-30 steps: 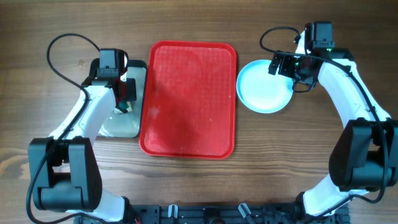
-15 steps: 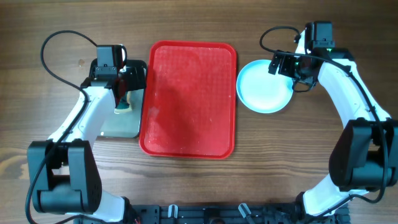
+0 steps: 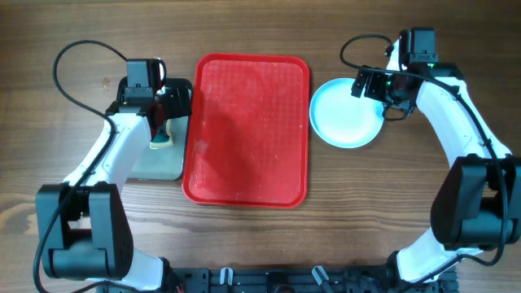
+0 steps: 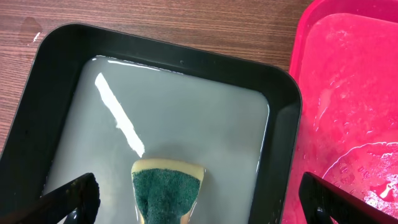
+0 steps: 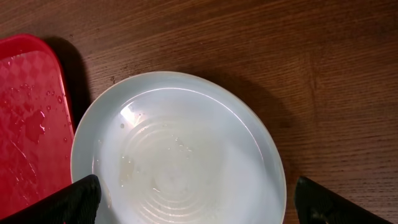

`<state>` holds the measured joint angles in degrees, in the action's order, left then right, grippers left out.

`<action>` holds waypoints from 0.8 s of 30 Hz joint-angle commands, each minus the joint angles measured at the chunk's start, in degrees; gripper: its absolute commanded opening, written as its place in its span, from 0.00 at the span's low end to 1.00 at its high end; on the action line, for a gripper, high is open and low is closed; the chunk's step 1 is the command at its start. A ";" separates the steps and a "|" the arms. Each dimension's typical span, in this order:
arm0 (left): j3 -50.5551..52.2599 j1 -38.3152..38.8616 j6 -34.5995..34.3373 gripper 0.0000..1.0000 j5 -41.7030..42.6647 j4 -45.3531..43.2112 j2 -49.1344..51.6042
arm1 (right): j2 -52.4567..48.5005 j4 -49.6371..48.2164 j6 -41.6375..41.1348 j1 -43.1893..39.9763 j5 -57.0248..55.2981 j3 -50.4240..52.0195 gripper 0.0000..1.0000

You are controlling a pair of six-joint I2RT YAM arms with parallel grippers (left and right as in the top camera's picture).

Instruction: Clean dirty plates on tray and stack at the side

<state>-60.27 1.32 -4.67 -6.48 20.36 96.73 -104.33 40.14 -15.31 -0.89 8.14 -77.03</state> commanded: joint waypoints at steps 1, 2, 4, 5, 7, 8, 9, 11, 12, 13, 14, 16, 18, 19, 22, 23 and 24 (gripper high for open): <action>-0.07 -0.48 -0.74 1.00 0.72 -0.02 -1.16 | 1.44 -0.31 -0.09 -0.26 0.92 -0.96 1.00; -0.04 -0.48 -0.74 1.00 0.72 -0.02 -1.16 | 1.44 -0.31 -0.09 -0.26 0.92 -0.96 1.00; -0.07 -0.48 -0.74 1.00 0.72 -0.02 -1.16 | 1.44 -0.33 -0.07 -0.26 0.92 -0.96 1.00; -0.04 -0.48 -0.74 1.00 0.72 -0.02 -1.16 | 1.44 -0.33 -0.04 -0.26 0.90 -0.96 1.00; -0.04 -0.48 -0.74 1.00 0.72 -0.02 -1.16 | 1.38 -0.31 -0.09 0.13 0.92 -0.96 1.00; -0.04 -0.48 -0.74 1.00 0.72 -0.02 -1.16 | 1.38 -0.33 -0.09 0.26 0.92 -0.96 1.00; -0.04 -0.48 -0.74 1.00 0.72 -0.02 -1.16 | 1.38 -0.46 -0.09 0.28 0.90 -0.96 1.00; -0.07 -0.48 -0.74 1.00 0.72 -0.02 -1.16 | 1.36 -0.46 -0.09 0.28 0.92 -0.96 1.00; -0.04 -0.48 -0.74 1.00 0.72 -0.02 -1.16 | 1.36 -0.48 -0.09 0.44 0.92 -0.94 1.00; -0.07 -0.48 -0.74 1.00 0.72 -0.02 -1.16 | 1.36 -0.48 -0.09 0.76 0.92 -0.94 1.00; -0.04 -0.48 -0.74 1.00 0.72 -0.02 -1.16 | 1.36 -0.46 -0.11 1.05 0.92 -0.92 1.00; -0.04 -0.48 -0.74 1.00 0.72 -0.02 -1.16 | 1.51 -0.46 -0.11 1.66 0.92 -0.92 1.00; -0.07 -0.48 -0.74 1.00 0.72 -0.02 -1.16 | 2.67 -0.46 -0.09 1.70 0.92 -0.90 1.00; -0.07 -0.48 -0.74 1.00 0.72 -0.02 -1.16 | 3.52 -0.42 -0.11 1.68 0.92 -0.85 1.00; -0.07 -0.48 -0.74 1.00 0.70 -0.02 -1.16 | 7.96 -0.44 -0.11 2.12 0.92 -0.52 1.00; -0.04 -0.48 -0.74 1.00 0.72 -0.02 -1.16 | 10.78 -0.46 -0.11 2.60 0.92 -0.28 1.00; -0.04 -0.48 -0.74 1.00 0.72 -0.02 -1.16 | 12.55 -0.39 -0.09 2.93 0.90 -0.24 0.99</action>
<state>-60.27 1.32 -4.84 -6.48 20.36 96.73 -100.75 39.99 -15.31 0.99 8.14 -76.99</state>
